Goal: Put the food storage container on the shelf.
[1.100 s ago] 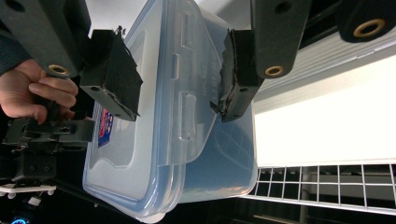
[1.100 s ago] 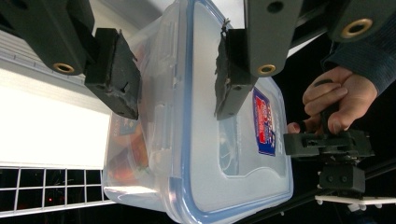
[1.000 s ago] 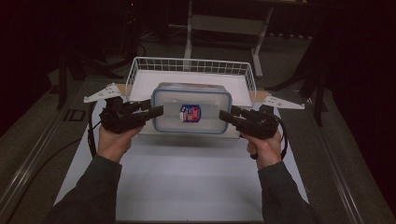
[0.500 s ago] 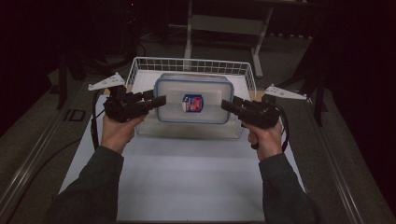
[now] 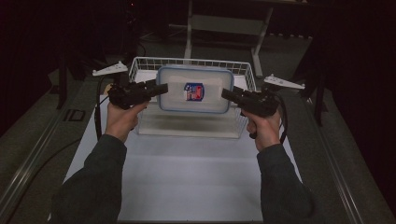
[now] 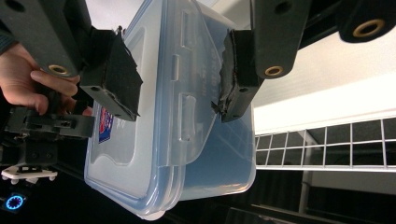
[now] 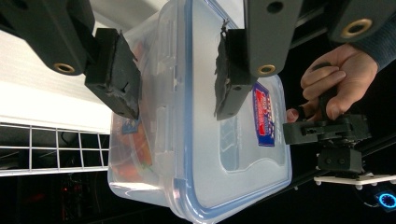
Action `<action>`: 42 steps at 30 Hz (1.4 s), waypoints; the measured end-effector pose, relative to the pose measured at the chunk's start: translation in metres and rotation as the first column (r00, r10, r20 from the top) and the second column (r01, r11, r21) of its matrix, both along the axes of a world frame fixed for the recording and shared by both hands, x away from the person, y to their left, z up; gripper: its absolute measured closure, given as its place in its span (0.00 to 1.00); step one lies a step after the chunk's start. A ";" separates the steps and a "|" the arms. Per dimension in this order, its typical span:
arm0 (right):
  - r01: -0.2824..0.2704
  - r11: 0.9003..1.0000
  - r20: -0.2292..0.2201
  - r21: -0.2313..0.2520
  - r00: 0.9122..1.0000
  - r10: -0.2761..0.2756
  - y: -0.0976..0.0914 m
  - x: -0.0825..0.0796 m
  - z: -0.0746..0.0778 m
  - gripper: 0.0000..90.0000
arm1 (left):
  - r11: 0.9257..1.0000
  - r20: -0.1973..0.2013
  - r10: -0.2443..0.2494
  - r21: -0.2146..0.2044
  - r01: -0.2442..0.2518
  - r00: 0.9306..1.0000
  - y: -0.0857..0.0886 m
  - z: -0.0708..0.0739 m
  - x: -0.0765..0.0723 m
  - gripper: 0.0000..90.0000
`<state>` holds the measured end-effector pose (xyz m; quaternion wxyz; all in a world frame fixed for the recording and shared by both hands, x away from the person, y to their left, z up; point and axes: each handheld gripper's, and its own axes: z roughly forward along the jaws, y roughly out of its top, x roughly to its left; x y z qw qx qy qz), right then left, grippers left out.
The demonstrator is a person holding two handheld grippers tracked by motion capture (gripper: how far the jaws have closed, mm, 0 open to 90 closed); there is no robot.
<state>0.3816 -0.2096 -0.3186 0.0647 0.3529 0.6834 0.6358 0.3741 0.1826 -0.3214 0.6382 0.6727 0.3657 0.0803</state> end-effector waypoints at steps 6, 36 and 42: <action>0.004 1.000 -0.015 -0.006 1.000 -0.004 0.005 0.012 0.000 0.57 | 1.000 -0.022 0.008 -0.016 -0.008 1.000 0.004 -0.003 0.013 0.55; 0.143 0.986 -0.072 -0.085 0.986 -0.149 0.020 0.041 -0.010 0.61 | 0.986 -0.099 0.153 -0.059 -0.159 0.983 0.000 -0.020 0.042 0.51; 0.176 0.983 -0.096 -0.057 0.979 -0.180 0.024 0.046 -0.014 0.58 | 0.971 -0.106 0.235 -0.009 -0.238 0.966 -0.001 -0.022 0.052 0.62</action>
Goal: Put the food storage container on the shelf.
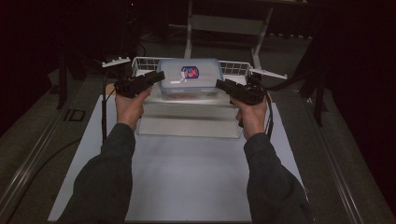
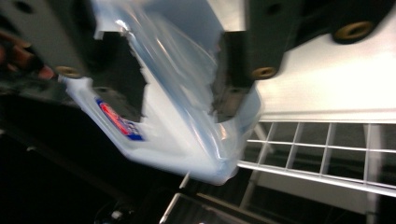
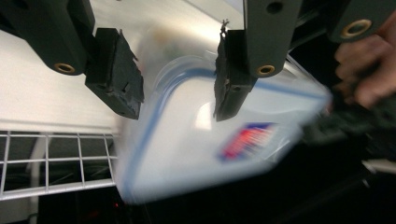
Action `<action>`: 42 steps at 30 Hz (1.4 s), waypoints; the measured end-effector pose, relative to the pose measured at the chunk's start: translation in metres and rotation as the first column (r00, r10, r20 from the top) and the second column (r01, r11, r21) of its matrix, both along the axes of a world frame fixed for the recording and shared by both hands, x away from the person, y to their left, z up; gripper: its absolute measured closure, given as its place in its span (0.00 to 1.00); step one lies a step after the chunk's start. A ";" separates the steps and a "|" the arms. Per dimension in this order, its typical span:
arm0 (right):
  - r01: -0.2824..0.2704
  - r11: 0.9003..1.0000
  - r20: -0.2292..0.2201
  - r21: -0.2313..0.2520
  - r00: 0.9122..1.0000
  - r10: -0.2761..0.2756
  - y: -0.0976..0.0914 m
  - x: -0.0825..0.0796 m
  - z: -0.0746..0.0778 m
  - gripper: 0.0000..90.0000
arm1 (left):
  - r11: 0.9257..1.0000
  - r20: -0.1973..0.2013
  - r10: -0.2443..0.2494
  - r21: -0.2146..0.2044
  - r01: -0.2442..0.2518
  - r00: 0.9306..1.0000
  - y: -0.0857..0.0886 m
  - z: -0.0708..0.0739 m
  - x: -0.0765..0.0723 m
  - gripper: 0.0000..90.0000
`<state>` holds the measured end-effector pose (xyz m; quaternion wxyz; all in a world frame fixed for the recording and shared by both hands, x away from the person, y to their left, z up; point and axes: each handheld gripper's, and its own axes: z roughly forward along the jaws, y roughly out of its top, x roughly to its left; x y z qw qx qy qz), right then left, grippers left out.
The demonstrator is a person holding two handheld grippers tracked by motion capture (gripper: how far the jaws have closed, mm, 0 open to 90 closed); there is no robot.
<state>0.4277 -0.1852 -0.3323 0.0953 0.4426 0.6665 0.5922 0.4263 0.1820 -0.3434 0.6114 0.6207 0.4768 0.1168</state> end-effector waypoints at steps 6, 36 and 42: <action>0.021 0.999 0.018 -0.033 1.000 -0.020 0.004 0.000 0.003 0.57 | 0.999 0.000 0.032 0.027 -0.032 0.999 -0.005 0.003 0.001 0.63; -0.041 0.934 0.194 -0.354 0.974 0.117 -0.009 -0.073 0.018 0.45 | 0.942 0.110 -0.048 0.335 0.008 0.993 0.028 0.016 -0.085 0.50; -0.049 0.919 0.202 -0.390 0.970 0.137 -0.017 -0.091 0.009 0.45 | 0.926 0.145 -0.069 0.377 0.010 0.987 0.035 0.008 -0.113 0.49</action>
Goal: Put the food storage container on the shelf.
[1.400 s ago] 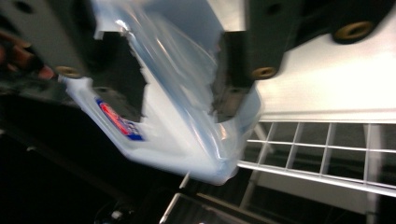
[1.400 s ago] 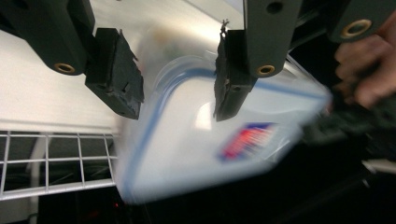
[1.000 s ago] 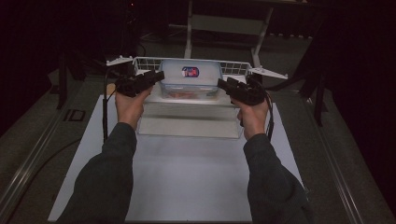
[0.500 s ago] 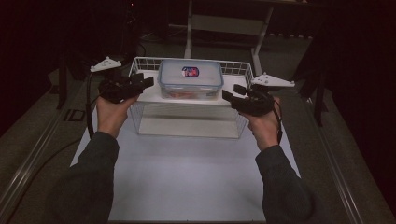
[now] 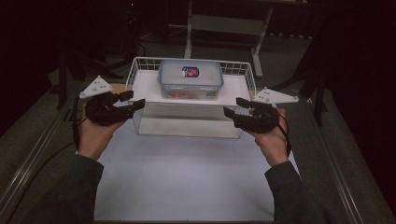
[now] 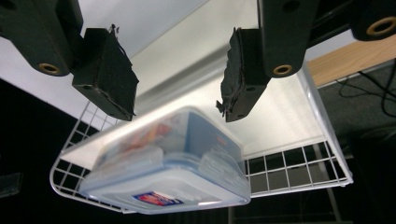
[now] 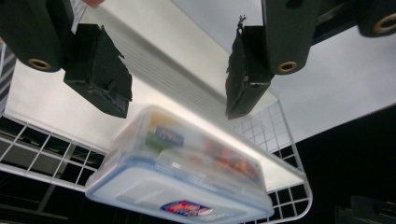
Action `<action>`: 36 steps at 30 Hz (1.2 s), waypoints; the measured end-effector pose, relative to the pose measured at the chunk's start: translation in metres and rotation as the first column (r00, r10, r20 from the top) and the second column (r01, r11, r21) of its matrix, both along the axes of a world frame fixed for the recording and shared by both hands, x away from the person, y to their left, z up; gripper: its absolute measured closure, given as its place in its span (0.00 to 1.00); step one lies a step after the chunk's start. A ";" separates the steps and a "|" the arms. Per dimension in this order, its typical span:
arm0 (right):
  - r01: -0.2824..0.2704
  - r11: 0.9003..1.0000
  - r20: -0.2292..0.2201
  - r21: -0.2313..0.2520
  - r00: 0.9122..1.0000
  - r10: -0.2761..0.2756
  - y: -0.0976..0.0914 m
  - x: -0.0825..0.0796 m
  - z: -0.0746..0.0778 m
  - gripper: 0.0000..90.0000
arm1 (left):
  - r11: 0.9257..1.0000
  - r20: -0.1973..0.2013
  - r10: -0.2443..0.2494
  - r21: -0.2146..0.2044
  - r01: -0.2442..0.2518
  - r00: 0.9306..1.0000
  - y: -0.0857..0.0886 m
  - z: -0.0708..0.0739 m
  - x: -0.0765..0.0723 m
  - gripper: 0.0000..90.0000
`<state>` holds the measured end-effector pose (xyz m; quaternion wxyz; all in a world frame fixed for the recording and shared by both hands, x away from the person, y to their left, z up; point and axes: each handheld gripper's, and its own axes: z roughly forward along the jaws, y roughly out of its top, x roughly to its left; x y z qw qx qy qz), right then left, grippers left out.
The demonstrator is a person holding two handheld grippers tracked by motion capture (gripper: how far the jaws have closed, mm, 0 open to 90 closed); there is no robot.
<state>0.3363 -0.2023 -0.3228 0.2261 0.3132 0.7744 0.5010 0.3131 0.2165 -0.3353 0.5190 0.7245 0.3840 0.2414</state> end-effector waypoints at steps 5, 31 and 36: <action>-0.012 1.000 -0.019 0.016 1.000 0.012 -0.014 -0.017 -0.011 0.44 | 1.000 0.014 -0.019 0.015 0.019 1.000 0.003 -0.013 -0.021 0.48; 0.070 0.997 -0.078 -0.019 0.994 -0.072 -0.074 -0.082 -0.106 0.33 | 0.996 -0.062 0.085 0.009 -0.084 0.995 0.037 -0.116 -0.084 0.42; 0.107 0.994 -0.083 -0.004 0.991 -0.107 -0.086 -0.089 -0.123 0.33 | 0.996 -0.049 0.093 0.004 -0.093 0.994 0.040 -0.119 -0.094 0.42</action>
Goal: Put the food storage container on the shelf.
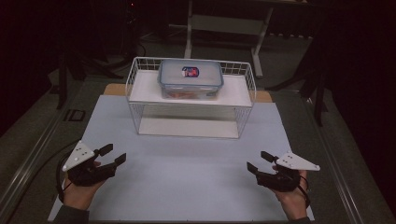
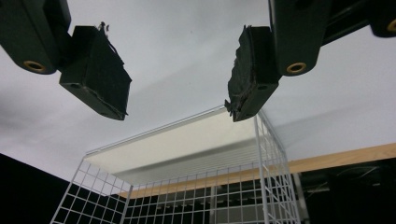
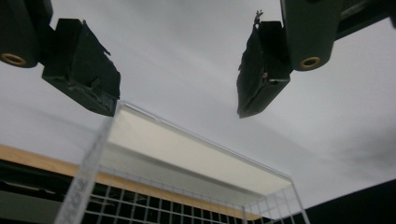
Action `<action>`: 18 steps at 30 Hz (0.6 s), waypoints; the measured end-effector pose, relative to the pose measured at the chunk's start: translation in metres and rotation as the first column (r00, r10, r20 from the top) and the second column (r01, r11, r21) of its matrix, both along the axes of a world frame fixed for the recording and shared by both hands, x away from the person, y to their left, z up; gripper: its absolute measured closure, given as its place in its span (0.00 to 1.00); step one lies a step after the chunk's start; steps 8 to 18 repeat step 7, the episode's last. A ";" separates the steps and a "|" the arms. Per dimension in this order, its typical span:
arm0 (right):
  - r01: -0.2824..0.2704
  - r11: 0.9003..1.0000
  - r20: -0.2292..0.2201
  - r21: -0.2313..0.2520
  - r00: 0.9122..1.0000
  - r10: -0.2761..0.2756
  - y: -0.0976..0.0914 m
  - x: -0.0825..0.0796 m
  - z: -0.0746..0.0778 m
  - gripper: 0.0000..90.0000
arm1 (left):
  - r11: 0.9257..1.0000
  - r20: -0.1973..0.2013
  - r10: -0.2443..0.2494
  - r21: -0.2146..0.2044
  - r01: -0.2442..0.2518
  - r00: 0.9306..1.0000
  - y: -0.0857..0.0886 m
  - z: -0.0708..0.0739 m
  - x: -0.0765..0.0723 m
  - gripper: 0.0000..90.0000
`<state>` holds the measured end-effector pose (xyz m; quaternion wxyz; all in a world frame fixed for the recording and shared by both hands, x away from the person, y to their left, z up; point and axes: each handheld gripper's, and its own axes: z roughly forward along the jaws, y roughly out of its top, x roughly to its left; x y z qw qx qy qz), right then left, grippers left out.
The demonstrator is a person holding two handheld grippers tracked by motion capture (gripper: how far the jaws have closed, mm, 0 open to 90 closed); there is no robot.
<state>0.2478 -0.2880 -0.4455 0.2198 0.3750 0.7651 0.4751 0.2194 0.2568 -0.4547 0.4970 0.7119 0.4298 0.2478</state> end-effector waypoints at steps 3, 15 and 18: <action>0.021 1.000 0.011 0.020 1.000 -0.021 -0.006 -0.004 -0.002 0.33 | 1.000 0.011 0.001 0.001 -0.001 1.000 0.001 -0.002 -0.004 0.42; 0.031 0.999 0.029 0.015 0.999 -0.032 -0.009 -0.006 -0.004 0.33 | 1.000 0.002 0.009 0.004 -0.009 1.000 0.001 -0.007 -0.002 0.42; 0.031 0.999 0.029 0.015 0.999 -0.032 -0.009 -0.006 -0.004 0.33 | 1.000 0.002 0.009 0.004 -0.009 1.000 0.001 -0.007 -0.002 0.42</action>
